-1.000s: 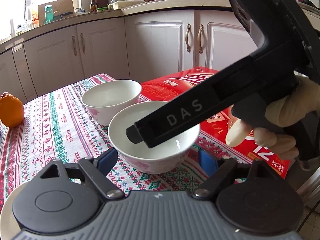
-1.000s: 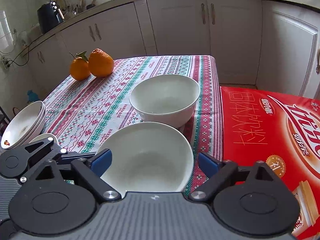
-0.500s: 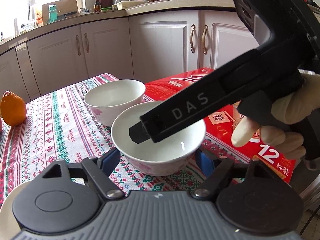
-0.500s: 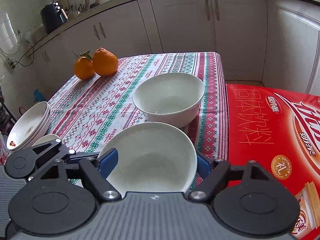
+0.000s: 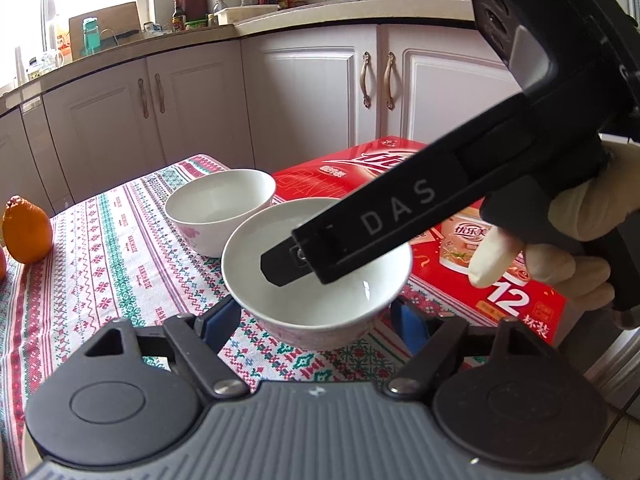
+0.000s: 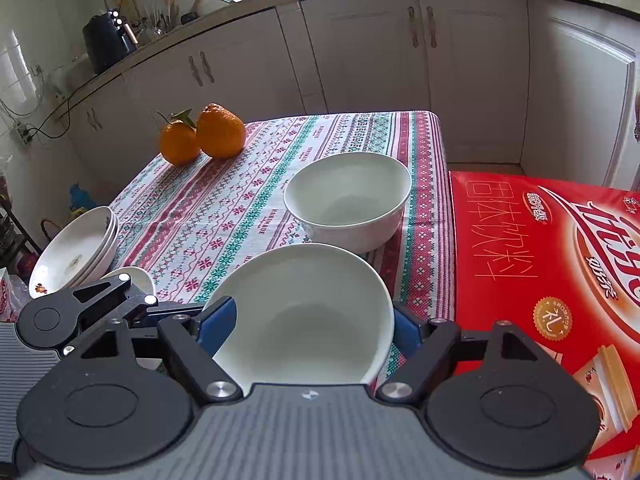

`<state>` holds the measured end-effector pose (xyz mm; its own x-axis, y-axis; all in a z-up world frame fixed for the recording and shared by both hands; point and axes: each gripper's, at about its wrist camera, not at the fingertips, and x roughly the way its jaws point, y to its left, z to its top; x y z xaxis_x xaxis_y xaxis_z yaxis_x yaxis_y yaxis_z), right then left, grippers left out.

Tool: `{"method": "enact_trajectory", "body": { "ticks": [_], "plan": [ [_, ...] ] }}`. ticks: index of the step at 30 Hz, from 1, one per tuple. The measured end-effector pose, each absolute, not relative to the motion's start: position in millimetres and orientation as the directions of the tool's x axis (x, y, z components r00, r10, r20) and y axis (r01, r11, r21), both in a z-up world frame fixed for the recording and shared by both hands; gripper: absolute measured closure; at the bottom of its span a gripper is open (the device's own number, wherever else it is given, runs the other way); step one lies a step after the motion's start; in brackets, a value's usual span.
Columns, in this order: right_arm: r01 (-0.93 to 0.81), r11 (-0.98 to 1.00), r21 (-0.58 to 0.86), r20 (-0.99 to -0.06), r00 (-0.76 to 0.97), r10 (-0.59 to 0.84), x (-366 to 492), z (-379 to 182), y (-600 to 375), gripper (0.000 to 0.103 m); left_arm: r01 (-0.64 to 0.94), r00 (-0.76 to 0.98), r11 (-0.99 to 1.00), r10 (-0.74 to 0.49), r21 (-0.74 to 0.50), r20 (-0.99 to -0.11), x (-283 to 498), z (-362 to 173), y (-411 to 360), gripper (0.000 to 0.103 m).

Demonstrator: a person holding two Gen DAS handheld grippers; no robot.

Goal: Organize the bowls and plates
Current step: 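Carry the held bowl with the right tool toward another white bowl, then lower the held bowl into the other bowl and open the right tool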

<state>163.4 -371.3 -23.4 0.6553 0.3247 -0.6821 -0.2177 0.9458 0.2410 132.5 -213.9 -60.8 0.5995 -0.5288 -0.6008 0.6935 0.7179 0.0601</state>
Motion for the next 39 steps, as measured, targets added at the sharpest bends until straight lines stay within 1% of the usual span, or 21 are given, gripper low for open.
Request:
{"method": "enact_trajectory", "body": {
  "ticks": [8, 16, 27, 31, 39],
  "plan": [
    [-0.235, 0.942, 0.240, -0.669, 0.663, 0.336, 142.2, -6.6, -359.1, 0.018, 0.708, 0.582, 0.704, -0.546, 0.047, -0.603, 116.5, -44.9, -198.2, 0.022],
    [-0.260, 0.936, 0.238, -0.655, 0.669, 0.352, 127.1, 6.5, -339.9, 0.018, 0.705, 0.601, 0.706, -0.552, 0.060, -0.578, 99.1, -27.3, -176.2, 0.022],
    [-0.328, 0.920, 0.215, -0.637, 0.666, 0.387, 122.5, 21.4, -302.3, 0.018, 0.663, 0.643, 0.747, -0.531, 0.054, -0.552, 87.9, -14.7, -144.3, 0.022],
    [-0.361, 0.908, 0.210, -0.637, 0.654, 0.408, 124.5, 22.9, -286.4, 0.018, 0.639, 0.657, 0.769, -0.522, 0.033, -0.544, 86.4, -12.6, -129.1, 0.022],
    [-0.416, 0.884, 0.214, -0.641, 0.623, 0.448, 135.3, 19.1, -253.6, 0.018, 0.586, 0.690, 0.810, -0.478, 0.032, -0.543, 88.1, -14.7, -101.9, 0.022]
  ]
}}
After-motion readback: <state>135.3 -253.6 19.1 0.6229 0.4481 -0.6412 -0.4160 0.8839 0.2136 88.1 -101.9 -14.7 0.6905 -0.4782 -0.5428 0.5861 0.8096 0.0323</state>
